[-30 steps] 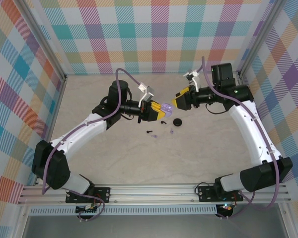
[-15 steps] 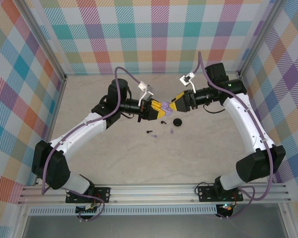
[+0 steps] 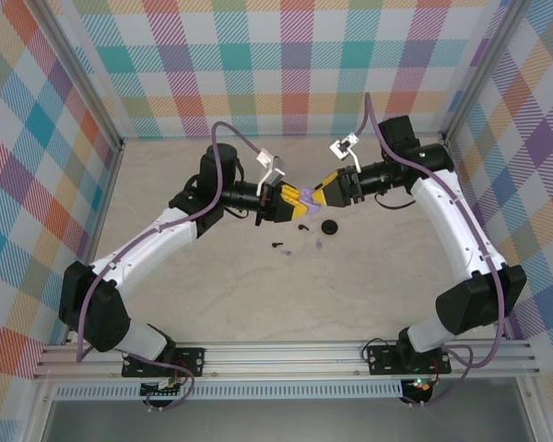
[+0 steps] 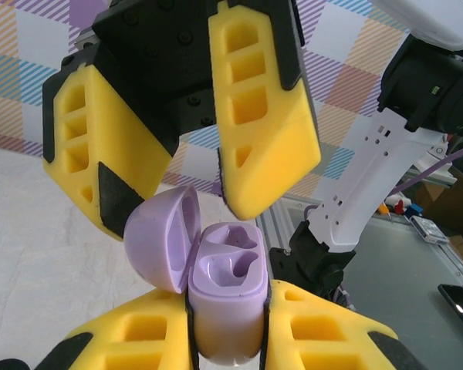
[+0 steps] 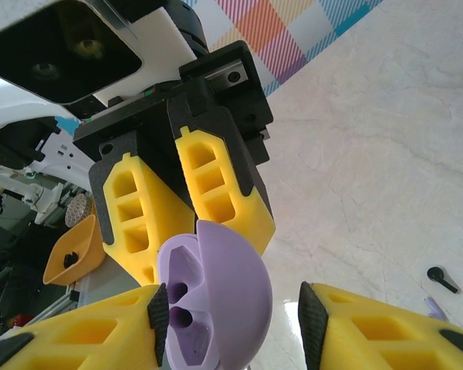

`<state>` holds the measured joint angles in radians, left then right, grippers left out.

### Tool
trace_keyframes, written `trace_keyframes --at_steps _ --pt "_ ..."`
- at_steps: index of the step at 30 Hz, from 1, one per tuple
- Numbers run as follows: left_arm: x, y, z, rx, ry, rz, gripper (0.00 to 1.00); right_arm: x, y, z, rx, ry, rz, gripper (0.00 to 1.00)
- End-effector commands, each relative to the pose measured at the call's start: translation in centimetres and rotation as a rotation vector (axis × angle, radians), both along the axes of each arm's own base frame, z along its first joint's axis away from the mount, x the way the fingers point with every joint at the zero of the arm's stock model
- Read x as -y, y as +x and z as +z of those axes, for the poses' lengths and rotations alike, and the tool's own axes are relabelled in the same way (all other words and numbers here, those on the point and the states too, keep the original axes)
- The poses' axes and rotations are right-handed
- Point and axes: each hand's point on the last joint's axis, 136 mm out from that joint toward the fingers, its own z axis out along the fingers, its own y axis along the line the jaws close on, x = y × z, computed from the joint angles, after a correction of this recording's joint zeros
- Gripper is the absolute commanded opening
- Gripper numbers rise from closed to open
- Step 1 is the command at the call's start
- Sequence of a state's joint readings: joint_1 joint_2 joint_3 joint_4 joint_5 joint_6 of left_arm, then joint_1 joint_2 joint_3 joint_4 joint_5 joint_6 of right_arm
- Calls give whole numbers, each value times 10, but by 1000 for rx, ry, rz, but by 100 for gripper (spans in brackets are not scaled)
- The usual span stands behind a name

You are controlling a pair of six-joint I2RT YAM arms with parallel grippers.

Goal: Insert the wireless bluetooth earbuds into the charging case

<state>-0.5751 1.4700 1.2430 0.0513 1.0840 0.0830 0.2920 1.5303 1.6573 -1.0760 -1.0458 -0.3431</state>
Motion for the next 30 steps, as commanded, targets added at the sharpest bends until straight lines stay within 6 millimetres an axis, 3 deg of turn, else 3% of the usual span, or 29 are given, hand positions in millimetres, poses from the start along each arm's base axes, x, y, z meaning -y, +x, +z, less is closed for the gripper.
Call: trace_keyframes --at_steps 1,10,17,30 --pt "3 -14 21 57 -35 -48 15 -5 -4 8 17 32 40 46" --pt "7 -8 17 33 -21 -46 17 -6 -3 10 24 36 38 21" --pt "12 -8 15 2 -18 -70 26 -8 -4 13 17 58 45 14" --pt "16 -12 14 -13 -15 -84 33 -10 -3 14 23 61 43 8"
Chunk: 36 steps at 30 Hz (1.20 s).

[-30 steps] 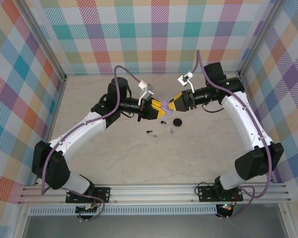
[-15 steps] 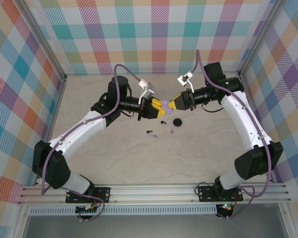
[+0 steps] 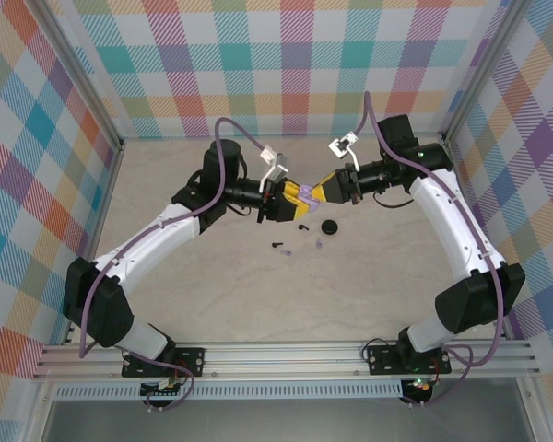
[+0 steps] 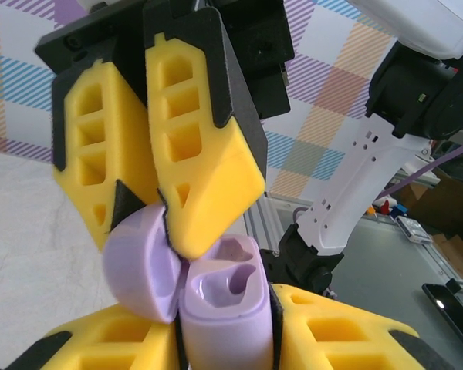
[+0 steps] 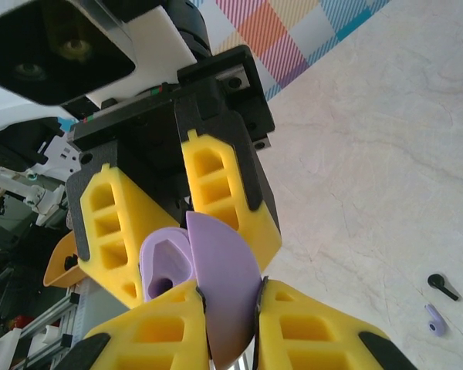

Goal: Insert the wireless bluetooth earbuds into the charging case

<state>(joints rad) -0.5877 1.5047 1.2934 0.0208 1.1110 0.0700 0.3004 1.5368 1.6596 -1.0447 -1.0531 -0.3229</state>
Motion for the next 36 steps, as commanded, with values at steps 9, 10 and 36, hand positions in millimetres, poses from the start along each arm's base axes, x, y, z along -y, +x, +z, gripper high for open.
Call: trace_keyframes --at_steps 9,10,36 --pt "10 -8 10 4 -18 -35 33 -4 -6 11 30 33 27 8" --pt "11 -7 10 2 -15 -30 33 -3 -6 10 33 27 24 8" --pt "-4 5 19 -64 -5 60 52 14 -13 16 168 -80 -78 4"
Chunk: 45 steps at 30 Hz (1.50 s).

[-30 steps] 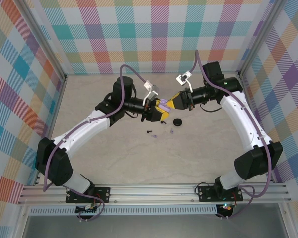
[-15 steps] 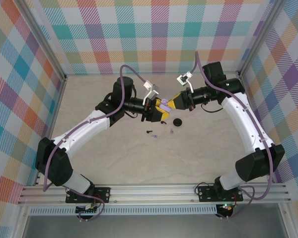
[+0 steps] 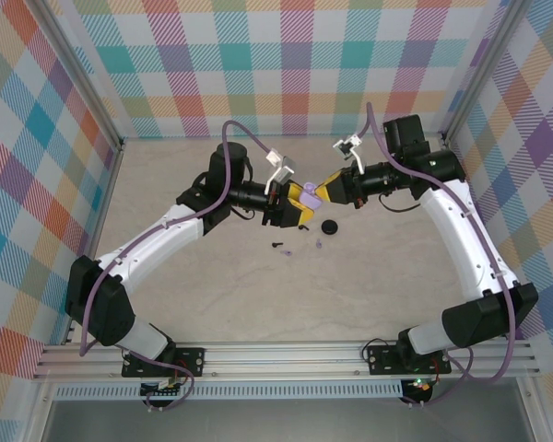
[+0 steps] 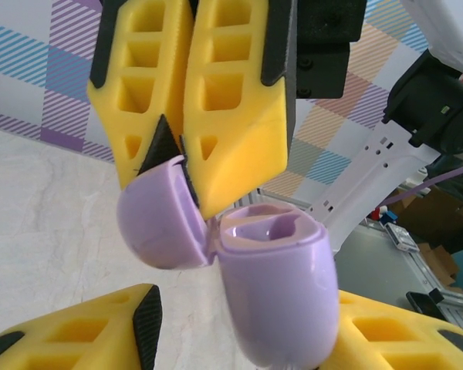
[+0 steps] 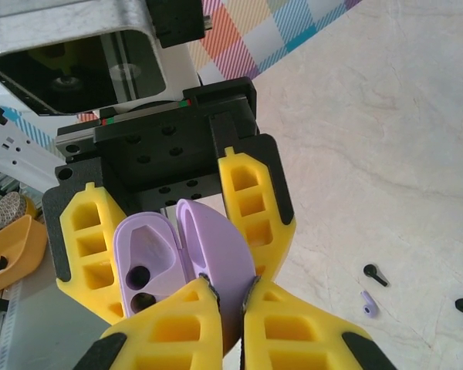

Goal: Insert the wireless bluetooth earbuds into the charging case

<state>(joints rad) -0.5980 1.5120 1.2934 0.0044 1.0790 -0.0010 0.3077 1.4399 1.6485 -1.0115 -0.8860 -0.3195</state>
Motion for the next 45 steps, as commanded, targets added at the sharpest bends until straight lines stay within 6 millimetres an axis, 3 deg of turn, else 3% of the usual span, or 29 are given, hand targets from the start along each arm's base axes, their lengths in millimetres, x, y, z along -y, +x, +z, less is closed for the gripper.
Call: trace_keyframes --at_steps 1,9,20,26,34,42,45 --pt "-9 4 27 15 -34 37 52 2 -11 8 20 11 13 4" --pt "-12 2 29 8 -35 24 56 3 -8 5 28 -8 -1 4" --pt "-17 -4 15 24 24 18 57 4 -4 4 33 -20 -21 3" --pt "-17 10 18 -13 10 76 57 11 10 -15 22 -94 -89 3" --pt "-24 49 23 -202 -39 202 56 20 26 -35 24 -179 -177 4" --pt "-14 47 6 -314 81 172 59 21 34 -38 29 -199 -212 4" --pt "-9 44 2 -348 116 161 67 19 34 -40 26 -209 -209 4"
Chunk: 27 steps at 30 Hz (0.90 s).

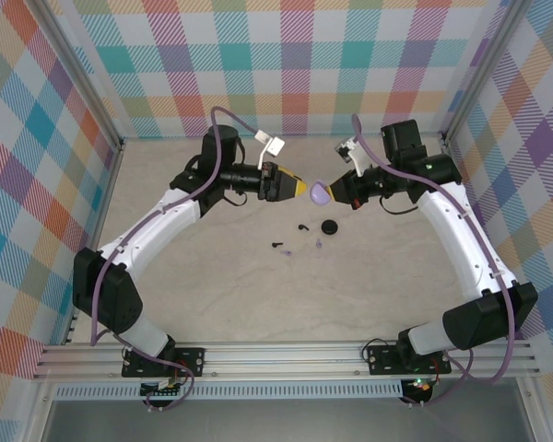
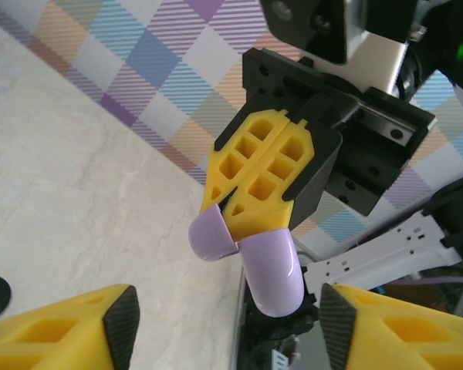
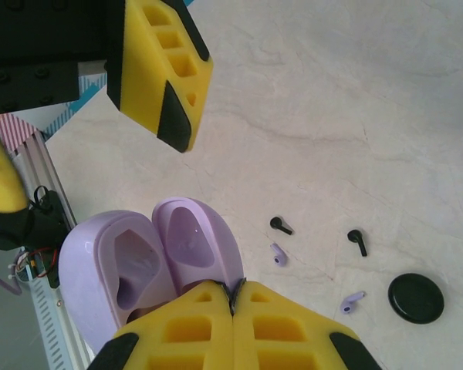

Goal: Insert the wireless bluetooth earbuds into the charging case

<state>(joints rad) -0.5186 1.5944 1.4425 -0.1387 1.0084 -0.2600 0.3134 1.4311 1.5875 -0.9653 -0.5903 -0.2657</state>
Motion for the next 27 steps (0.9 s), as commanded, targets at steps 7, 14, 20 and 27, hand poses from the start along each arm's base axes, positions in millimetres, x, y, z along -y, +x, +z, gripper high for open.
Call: trace_keyframes --at_steps 7,14,20,27 --pt "13 -16 -7 -86 73 -83 67 -7 1 -1 10 -30 4 4" --pt "23 -25 -9 -85 98 -146 65 -11 0 -3 8 -48 20 4" --pt "29 -30 -11 -93 110 -178 58 -12 1 -6 8 -70 16 4" --pt "31 -30 -15 -106 122 -185 51 -14 -1 -6 8 -75 25 5"
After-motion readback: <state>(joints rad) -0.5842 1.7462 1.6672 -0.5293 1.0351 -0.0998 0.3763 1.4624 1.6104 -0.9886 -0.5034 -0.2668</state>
